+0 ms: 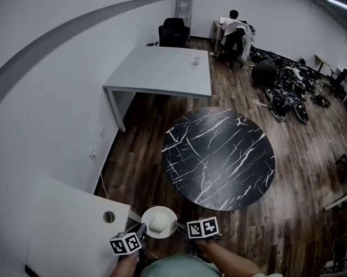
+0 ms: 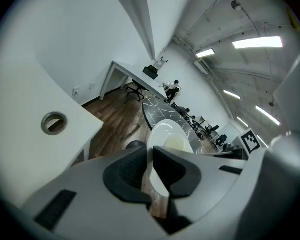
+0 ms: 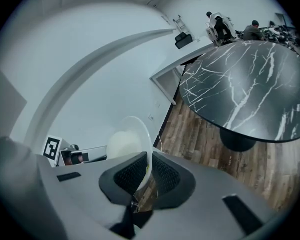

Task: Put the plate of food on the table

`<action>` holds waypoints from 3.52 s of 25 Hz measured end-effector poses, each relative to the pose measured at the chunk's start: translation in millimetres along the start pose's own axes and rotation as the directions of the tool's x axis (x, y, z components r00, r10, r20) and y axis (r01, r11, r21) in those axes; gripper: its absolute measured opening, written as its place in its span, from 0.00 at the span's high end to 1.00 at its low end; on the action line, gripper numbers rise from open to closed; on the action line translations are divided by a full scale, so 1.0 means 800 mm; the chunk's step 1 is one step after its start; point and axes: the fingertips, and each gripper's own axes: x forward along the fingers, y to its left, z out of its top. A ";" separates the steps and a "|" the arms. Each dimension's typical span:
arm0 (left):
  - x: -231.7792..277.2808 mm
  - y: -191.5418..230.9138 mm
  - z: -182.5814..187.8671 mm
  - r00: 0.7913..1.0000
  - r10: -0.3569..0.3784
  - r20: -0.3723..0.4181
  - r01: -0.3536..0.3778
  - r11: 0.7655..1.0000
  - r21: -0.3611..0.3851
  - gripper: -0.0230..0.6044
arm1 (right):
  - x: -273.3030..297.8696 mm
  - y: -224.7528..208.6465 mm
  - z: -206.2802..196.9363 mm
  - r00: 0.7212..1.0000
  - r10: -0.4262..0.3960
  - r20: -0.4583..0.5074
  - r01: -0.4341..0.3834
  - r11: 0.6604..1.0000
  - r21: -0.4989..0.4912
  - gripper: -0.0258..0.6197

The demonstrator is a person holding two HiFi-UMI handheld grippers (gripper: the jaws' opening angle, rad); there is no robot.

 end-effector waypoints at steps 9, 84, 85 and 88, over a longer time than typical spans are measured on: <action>0.060 -0.109 -0.035 0.999 -0.047 -0.027 0.048 0.998 0.039 0.89 | -0.097 -0.086 0.006 0.998 -0.034 0.058 0.032 0.999 0.042 0.90; 0.490 -0.291 0.047 0.900 -0.135 -0.415 0.241 0.947 0.214 0.89 | -0.161 -0.456 0.209 0.937 -0.318 0.146 0.233 0.879 0.416 0.90; 0.492 -0.290 0.047 0.897 -0.133 -0.421 0.241 0.947 0.213 0.89 | -0.159 -0.458 0.210 0.937 -0.319 0.143 0.235 0.877 0.418 0.90; 0.498 -0.286 0.044 0.891 -0.128 -0.436 0.240 0.947 0.212 0.89 | -0.156 -0.462 0.210 0.937 -0.324 0.132 0.244 0.874 0.420 0.90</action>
